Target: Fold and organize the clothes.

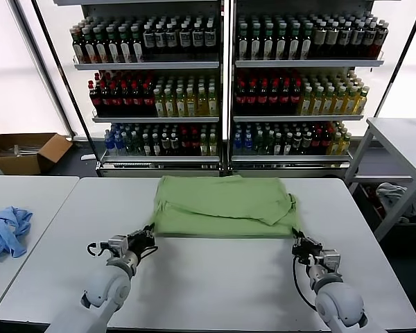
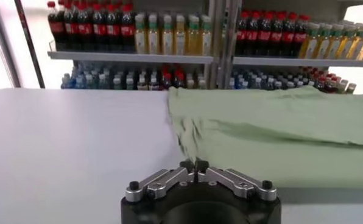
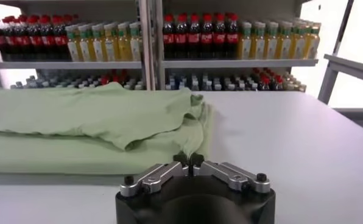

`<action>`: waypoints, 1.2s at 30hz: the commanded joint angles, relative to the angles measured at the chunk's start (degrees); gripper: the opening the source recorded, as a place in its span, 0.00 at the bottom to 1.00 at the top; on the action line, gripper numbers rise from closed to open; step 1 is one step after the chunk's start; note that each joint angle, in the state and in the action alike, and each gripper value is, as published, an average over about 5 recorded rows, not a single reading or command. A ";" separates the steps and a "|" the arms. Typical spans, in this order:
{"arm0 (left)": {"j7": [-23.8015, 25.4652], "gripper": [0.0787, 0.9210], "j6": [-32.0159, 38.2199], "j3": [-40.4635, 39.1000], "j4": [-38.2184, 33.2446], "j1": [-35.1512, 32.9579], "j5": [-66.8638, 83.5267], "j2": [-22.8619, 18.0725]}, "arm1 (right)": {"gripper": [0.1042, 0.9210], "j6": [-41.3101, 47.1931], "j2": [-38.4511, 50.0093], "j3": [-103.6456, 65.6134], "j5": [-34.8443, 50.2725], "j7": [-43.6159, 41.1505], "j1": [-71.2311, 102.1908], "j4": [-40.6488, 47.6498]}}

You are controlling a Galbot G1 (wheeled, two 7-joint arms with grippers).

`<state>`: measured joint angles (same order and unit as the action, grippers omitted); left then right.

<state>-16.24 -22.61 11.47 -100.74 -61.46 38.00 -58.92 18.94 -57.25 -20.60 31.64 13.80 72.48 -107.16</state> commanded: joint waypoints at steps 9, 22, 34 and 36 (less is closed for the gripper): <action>-16.55 0.00 1.53 3.82 -27.57 -33.92 -6.78 8.13 | 0.02 -0.13 8.09 -3.81 -5.43 2.34 32.63 -23.87; -23.95 0.00 3.08 5.17 -31.95 -46.27 -11.44 9.96 | 0.02 -9.26 7.91 -8.79 -9.68 4.05 47.08 -25.57; -23.87 0.05 1.87 3.84 -33.98 -46.59 -13.81 9.03 | 0.11 -6.73 7.61 -7.93 -6.98 7.21 47.85 -26.67; -24.13 0.10 1.43 3.93 -35.25 -47.23 -14.22 9.13 | 0.18 -6.15 7.47 -8.38 -5.93 7.73 49.10 -28.18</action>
<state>-38.32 -20.43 15.36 -131.58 -104.23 26.05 -49.96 12.33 -49.86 -28.25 23.49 19.96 117.11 -132.31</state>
